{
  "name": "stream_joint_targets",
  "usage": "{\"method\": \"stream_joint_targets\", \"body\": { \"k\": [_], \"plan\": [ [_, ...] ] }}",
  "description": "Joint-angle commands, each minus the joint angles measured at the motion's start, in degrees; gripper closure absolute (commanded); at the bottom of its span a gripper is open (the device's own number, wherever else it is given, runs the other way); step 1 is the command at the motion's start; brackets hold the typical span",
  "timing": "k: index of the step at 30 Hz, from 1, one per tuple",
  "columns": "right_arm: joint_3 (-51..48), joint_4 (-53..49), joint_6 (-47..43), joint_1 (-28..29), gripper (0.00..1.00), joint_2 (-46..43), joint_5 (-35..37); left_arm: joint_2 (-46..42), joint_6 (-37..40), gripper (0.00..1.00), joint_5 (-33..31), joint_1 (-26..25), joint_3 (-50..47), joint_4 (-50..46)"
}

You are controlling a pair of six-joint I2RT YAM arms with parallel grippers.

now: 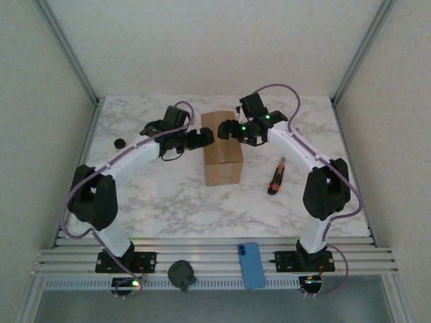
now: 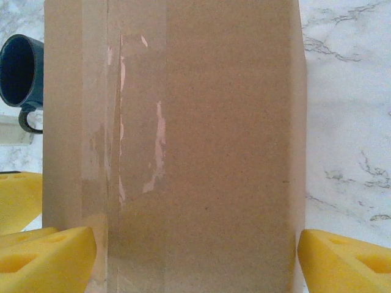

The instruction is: Unpack the express box

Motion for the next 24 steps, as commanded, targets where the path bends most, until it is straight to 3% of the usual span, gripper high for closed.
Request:
{"method": "stream_joint_targets", "body": {
  "k": [1,16,24],
  "plan": [
    [1.6,-0.4,0.7,0.5,0.14,0.7,0.8,1.0,-0.6,0.06,1.0,-0.7,0.6,0.5],
    [-1.0,1.9,2.3,0.5,0.15,-3.0,1.9,-1.1,-2.6,0.05,2.5,-0.7,0.5,2.8],
    [-2.2,2.6,3.0,0.5,0.15,-2.9,1.5,0.1,-5.0,0.05,4.1,-0.7,-3.2,9.1]
  ]
}}
